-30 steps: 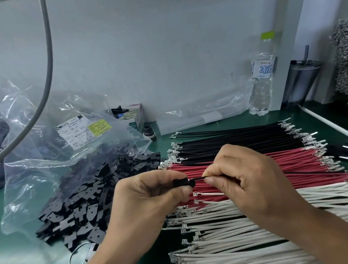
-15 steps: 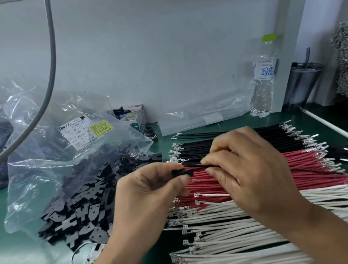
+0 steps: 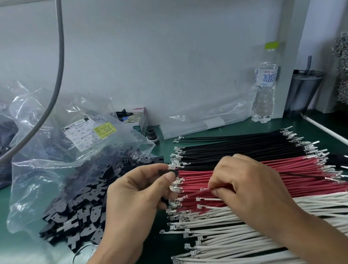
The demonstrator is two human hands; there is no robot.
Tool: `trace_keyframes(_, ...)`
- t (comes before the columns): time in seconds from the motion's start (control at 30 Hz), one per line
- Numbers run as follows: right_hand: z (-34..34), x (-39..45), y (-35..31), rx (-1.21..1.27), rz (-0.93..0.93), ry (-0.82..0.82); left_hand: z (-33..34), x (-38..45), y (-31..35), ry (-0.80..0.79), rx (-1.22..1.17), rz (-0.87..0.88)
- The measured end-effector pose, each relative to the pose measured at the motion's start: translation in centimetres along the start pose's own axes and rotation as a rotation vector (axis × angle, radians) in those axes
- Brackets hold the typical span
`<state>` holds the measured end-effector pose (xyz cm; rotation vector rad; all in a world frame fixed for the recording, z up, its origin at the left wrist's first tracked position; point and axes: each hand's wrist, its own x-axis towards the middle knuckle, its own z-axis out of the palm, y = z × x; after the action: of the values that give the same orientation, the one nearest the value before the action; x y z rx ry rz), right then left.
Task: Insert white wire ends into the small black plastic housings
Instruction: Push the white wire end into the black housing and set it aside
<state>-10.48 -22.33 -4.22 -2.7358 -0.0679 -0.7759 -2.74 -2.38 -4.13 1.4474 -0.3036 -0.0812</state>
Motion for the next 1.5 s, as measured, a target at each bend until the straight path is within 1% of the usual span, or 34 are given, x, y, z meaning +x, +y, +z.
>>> trace_keyframes(0.1,-0.8,-0.2,0.3,0.093,-0.01,0.078,-0.2,0.1,-0.1,-0.02,-0.067,-0.014)
trace_keyframes(0.17,-1.2,-0.2,0.3,0.151,-0.037,0.137,-0.3,0.2,0.0,-0.068,-0.111,-0.039)
trace_keyframes(0.27,-1.6,-0.2,0.2,0.159,-0.028,0.183,-0.2,0.1,0.1,-0.097,-0.113,-0.04)
trace_keyframes(0.4,-1.3,-0.5,0.5,0.064,-0.009,0.143,-0.2,0.0,0.1,-0.045,-0.087,-0.01)
trace_keyframes(0.53,-1.5,-0.2,0.7,0.102,-0.067,0.17,-0.2,0.1,0.1,-0.039,-0.115,-0.028)
trace_keyframes(0.63,-1.8,-0.2,0.3,0.207,-0.077,0.16,-0.2,0.1,0.2,-0.088,-0.184,-0.088)
trace_keyframes(0.73,-1.9,-0.2,-0.2,0.224,-0.091,0.162,-0.1,0.0,0.3,-0.158,-0.248,-0.134)
trace_keyframes(0.9,-2.2,-0.3,-1.0,0.271,-0.129,0.18,0.0,-0.1,0.4,-0.25,-0.31,-0.159)
trace_keyframes(1.03,-3.0,-0.1,-0.5,0.293,-0.083,0.203,-0.4,0.0,0.6,-0.266,-0.31,-0.164)
trace_keyframes(1.13,-3.2,-0.1,-0.5,0.292,-0.081,0.195,-0.4,-0.1,0.7,-0.292,-0.312,-0.178)
trace_keyframes(1.5,-3.5,0.0,-0.3,0.331,-0.145,0.162,-0.7,0.0,1.1,-0.334,-0.285,-0.216)
